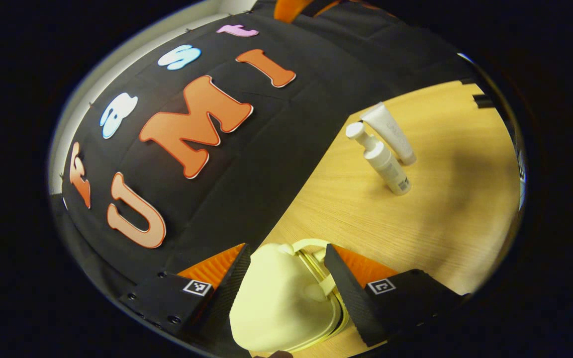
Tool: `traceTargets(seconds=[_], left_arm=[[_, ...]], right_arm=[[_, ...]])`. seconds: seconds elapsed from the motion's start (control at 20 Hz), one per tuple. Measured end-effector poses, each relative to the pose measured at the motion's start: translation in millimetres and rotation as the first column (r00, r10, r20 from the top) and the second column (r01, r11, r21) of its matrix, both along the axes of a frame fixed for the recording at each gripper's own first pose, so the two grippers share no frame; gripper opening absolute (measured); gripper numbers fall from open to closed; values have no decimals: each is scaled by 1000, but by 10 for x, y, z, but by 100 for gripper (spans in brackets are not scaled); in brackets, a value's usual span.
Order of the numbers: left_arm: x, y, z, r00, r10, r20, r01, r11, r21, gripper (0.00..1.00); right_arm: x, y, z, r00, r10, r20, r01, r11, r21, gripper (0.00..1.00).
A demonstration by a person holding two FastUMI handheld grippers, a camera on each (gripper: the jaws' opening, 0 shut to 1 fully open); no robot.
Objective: First open the suitcase, pack the skin care products into it, and then close the suitcase.
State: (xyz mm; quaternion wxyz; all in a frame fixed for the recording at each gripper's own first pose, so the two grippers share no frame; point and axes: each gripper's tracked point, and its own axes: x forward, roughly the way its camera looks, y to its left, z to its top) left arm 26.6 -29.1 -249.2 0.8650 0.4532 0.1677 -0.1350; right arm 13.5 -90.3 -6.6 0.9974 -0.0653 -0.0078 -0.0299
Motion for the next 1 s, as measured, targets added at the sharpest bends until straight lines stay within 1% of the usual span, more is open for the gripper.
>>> traceTargets(seconds=[0.1, 0.25, 0.3, 0.35, 0.45, 0.55, 0.6, 0.65, 0.7, 0.75, 0.8, 0.9, 0.95, 1.0], left_arm=[[22, 39, -212, 999, -11, -35, 13, 998, 54, 98], [20, 97, -424, 997, -25, -77, 33, 994, 108, 98], [20, 113, -524, 995, -27, -98, 41, 989, 143, 98], [19, 182, -616, 994, -22, -105, 42, 980, 195, 98], [16, 275, -734, 995, -29, -98, 57, 953, 298, 98], [38, 240, -725, 995, -74, -68, 95, 917, 387, 98], [53, 207, -744, 995, -94, -43, 103, 899, 425, 97], [44, 198, -820, 992, -118, -39, 122, 879, 461, 94], [43, 159, -865, 989, -147, -32, 144, 858, 493, 93], [54, 143, -929, 987, -154, -37, 151, 846, 512, 93], [72, 136, -994, 988, -150, -44, 151, 842, 517, 88], [122, 157, -1051, 988, -147, -54, 153, 840, 520, 87], [122, 164, -1075, 988, -141, -61, 152, 839, 522, 83], [106, 166, -1104, 988, -138, -68, 153, 836, 526, 76]], right_arm=[[-7, -45, -11, 1000, -10, -3, 10, 1000, -9, 96], [-30, -94, -29, 1000, -21, -8, 21, 1000, -8, 96], [-48, -119, -28, 1000, -24, -7, 24, 1000, -5, 96], [-58, -123, -14, 1000, -23, -3, 23, 1000, -1, 96], [-66, -174, 13, 999, -34, 7, 34, 999, -1, 96], [-82, -197, -28, 999, -38, 1, 38, 999, 4, 96], [-80, -201, -51, 999, -40, -6, 40, 999, 6, 96], [-81, -203, -68, 999, -40, -11, 40, 999, 11, 96], [-92, -201, -66, 999, -36, -15, 36, 999, 20, 96], [-103, -203, -51, 999, -38, -10, 38, 999, 22, 96], [-106, -223, -43, 999, -39, -5, 39, 999, 16, 96], [-128, -257, -57, 999, -43, -4, 43, 999, 2, 96], [-137, -270, -79, 999, -44, -12, 44, 999, -1, 96], [-139, -292, -89, 999, -47, -15, 47, 999, -1, 96]])
